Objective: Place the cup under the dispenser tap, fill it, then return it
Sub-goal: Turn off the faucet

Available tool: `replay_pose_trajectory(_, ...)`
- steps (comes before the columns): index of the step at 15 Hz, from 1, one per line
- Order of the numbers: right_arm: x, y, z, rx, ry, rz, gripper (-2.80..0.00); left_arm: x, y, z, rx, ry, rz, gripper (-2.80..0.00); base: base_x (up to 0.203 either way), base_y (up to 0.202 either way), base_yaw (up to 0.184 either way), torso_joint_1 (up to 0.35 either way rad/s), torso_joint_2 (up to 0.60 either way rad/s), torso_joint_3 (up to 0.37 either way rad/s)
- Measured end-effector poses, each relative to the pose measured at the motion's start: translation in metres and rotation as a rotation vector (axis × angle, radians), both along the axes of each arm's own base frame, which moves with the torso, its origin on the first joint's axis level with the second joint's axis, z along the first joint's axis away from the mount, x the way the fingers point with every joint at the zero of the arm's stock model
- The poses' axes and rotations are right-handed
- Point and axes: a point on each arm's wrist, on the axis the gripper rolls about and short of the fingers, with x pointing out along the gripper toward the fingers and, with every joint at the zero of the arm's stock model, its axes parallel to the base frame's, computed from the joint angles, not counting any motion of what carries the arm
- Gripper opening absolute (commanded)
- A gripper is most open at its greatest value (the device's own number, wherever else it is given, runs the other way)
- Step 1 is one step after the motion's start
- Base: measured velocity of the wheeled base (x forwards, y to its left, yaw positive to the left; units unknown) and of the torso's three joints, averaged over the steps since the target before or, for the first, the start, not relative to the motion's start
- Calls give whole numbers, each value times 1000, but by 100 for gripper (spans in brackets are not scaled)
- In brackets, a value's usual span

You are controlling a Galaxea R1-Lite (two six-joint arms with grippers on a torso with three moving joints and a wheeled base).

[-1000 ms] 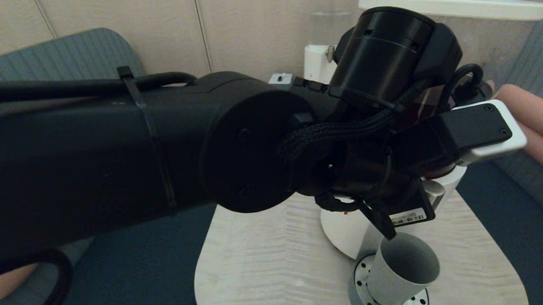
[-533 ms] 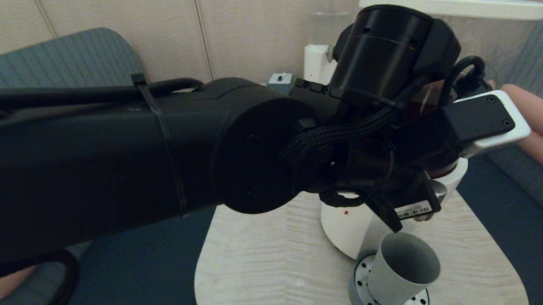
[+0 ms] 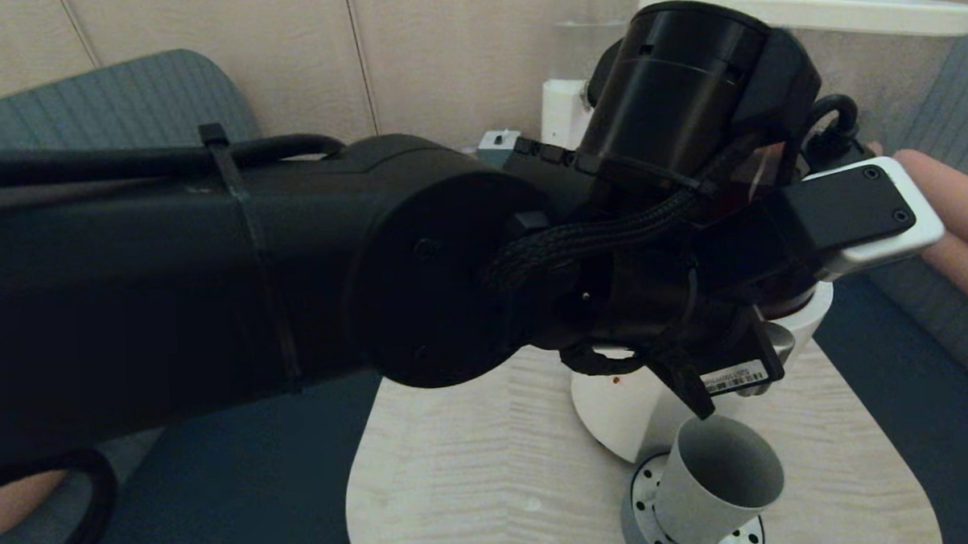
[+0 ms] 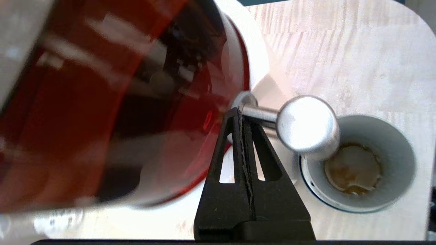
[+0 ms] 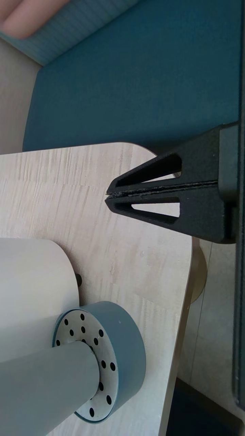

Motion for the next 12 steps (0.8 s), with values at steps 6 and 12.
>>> replay_pose_trajectory(6, 0, 0, 0, 0, 0, 0, -280, -10, 41, 10, -57, 117, 124, -280, 0, 0, 0, 0, 0, 0)
replay_pose_trajectory(12, 0, 0, 0, 0, 0, 0, -280, -52, 116, 49, -336, 351, 261, -280, 0, 0, 0, 0, 0, 0)
